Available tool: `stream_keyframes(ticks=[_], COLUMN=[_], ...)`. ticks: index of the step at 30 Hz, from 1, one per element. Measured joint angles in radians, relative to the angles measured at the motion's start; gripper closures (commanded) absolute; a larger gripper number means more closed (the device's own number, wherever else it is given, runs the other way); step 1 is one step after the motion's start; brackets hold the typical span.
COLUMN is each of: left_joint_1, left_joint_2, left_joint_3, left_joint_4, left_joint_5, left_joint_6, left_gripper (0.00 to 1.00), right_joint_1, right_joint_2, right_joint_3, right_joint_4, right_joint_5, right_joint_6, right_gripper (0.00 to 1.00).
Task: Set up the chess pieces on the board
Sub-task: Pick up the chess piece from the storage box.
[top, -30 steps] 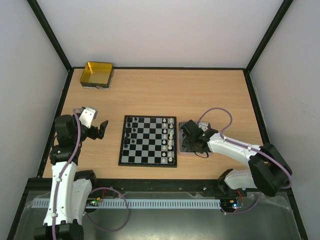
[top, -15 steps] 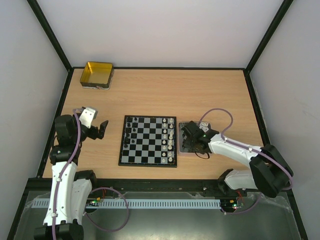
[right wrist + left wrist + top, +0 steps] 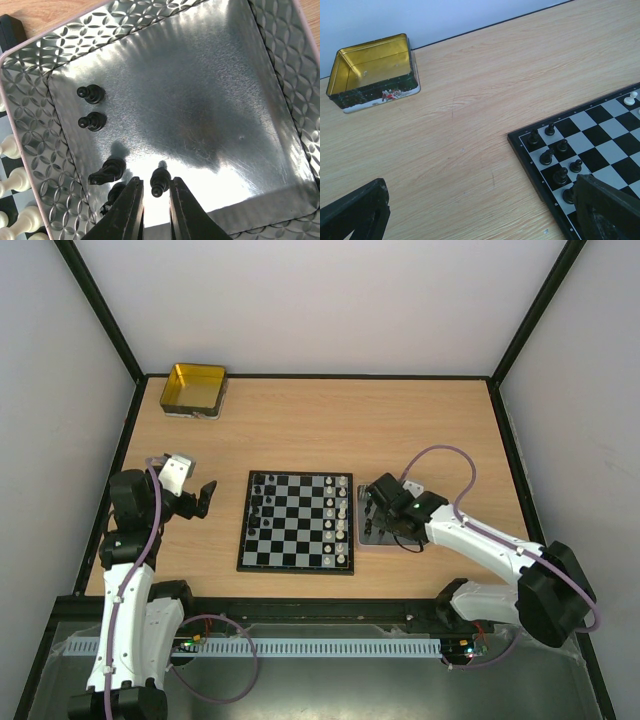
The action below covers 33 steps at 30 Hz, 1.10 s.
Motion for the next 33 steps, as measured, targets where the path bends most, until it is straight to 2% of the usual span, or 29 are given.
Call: stream_keyframes(ticks=[25,33], left_joint_1=[0.000,0.000], left_joint_2=[0.000,0.000], left_joint_3=[0.000,0.000], left_joint_4=[0.000,0.000], left_joint_5=[0.000,0.003], left_joint_6=[0.000,0.000], left_gripper=[0.01,0.01], right_joint_1=[-0.001,-0.001], right_joint_2=[0.101,0.112], right_joint_3=[-0.055,-0.071], right_joint_4=[0.088,0.107], right_joint_5=[-0.113,-0.112], right_joint_6=[-0.049,-0.049], right_gripper=[0.82,0.91])
